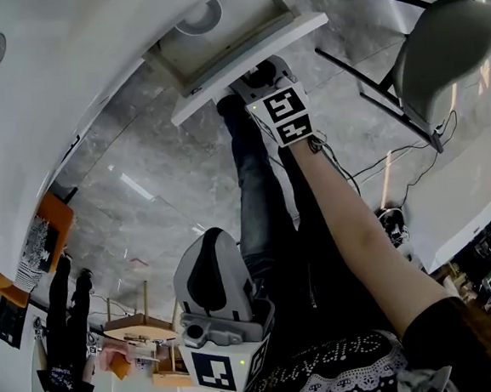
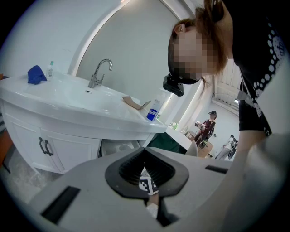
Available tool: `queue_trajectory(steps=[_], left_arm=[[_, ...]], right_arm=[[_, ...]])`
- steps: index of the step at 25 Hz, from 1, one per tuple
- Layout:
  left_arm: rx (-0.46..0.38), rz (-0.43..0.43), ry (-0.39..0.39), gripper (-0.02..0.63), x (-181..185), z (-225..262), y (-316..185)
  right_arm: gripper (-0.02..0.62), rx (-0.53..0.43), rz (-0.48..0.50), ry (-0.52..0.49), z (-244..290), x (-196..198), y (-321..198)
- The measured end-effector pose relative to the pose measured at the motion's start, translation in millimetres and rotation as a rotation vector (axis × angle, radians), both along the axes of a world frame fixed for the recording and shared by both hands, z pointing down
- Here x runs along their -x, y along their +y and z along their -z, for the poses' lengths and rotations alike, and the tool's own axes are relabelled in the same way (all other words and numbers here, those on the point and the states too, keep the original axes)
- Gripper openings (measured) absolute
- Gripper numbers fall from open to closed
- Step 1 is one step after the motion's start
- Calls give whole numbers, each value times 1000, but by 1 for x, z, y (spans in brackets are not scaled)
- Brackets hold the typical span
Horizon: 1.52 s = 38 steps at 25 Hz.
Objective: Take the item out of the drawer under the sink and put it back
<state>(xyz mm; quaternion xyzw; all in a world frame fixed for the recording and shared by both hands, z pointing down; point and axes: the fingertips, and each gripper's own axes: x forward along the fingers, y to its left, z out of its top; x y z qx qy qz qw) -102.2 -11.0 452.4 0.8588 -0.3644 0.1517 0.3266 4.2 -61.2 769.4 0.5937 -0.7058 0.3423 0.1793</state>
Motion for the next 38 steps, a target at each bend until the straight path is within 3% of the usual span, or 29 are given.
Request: queue_trajectory(steps=[24,33,38], left_arm=[[9,-12,25,3,-1,1,-9],[-5,-10,56,3,-3,10,-13],[-34,-7,76,3,-4,20,-16]], right_arm=[[149,17,29,3,1,1,-1],[147,-19,33,27,31,-8,11],[42,-47,45,65,53,-15,16]])
